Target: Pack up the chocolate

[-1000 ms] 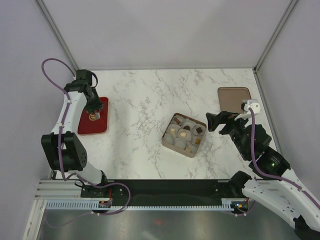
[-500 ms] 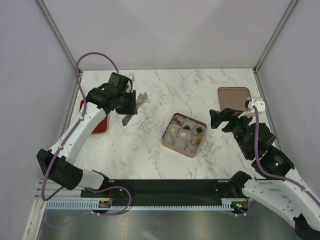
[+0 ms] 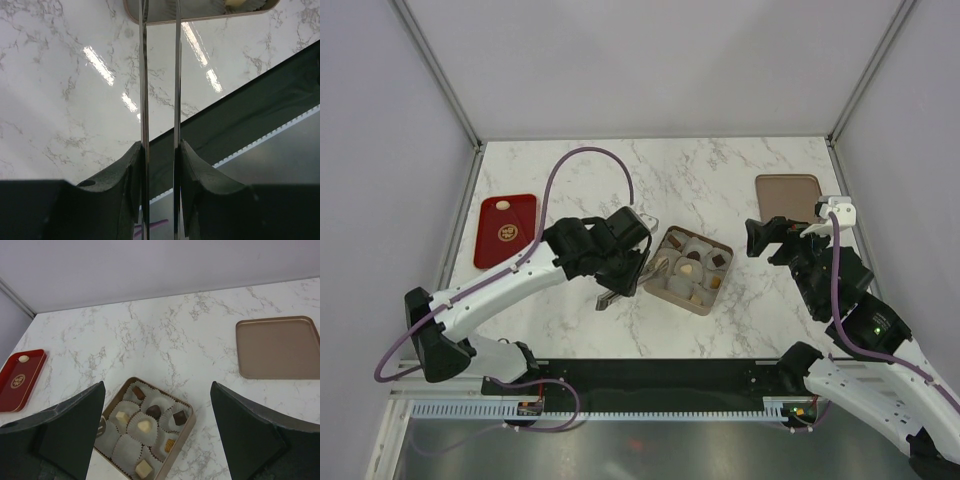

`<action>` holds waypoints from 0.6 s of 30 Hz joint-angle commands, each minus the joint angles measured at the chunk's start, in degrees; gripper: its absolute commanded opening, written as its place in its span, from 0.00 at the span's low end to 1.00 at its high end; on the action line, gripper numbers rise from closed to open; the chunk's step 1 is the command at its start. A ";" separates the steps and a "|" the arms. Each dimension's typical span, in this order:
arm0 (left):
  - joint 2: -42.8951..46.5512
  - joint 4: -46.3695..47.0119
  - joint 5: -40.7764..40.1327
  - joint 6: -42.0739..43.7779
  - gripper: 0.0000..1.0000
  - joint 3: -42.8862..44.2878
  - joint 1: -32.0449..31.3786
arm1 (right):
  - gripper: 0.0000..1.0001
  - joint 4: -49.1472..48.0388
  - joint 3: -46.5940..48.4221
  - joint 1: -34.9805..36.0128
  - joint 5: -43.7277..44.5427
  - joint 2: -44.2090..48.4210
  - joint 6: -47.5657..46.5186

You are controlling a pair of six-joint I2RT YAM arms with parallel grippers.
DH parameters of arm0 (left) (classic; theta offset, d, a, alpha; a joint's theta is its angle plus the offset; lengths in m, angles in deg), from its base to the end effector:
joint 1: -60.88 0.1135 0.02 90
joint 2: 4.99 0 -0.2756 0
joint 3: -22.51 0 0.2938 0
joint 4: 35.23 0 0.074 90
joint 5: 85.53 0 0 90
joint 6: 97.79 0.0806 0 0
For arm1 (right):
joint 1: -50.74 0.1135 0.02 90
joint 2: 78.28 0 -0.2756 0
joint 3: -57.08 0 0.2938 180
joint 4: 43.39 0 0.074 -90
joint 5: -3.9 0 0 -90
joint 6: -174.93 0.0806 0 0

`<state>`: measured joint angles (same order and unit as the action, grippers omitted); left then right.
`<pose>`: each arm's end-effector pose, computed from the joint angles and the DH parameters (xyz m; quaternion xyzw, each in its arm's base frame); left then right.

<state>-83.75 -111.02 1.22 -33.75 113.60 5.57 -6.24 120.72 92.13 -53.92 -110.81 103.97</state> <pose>0.1872 -0.2624 0.3084 0.2402 0.9428 -0.1285 0.1921 0.1639 0.0872 0.3985 0.0434 0.7366 0.1454 0.6590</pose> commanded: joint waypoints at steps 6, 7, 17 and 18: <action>1.86 -1.91 -3.00 -4.81 0.31 0.14 -3.22 | 0.95 0.47 1.85 -0.08 0.95 0.45 -0.06; 1.68 -1.39 -1.43 -4.46 0.31 0.15 -3.40 | 0.95 0.47 1.76 -0.08 0.86 0.54 0.11; -3.06 1.17 2.54 -2.44 0.31 2.43 -5.33 | 0.95 0.74 1.93 -0.16 1.30 1.16 0.02; -3.50 1.25 2.63 -2.52 0.31 2.69 -5.42 | 0.95 0.91 1.93 -0.08 1.30 1.07 0.11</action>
<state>-86.07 -111.57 2.21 -35.96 113.45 0.98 -5.59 120.74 92.13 -53.72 -109.98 104.17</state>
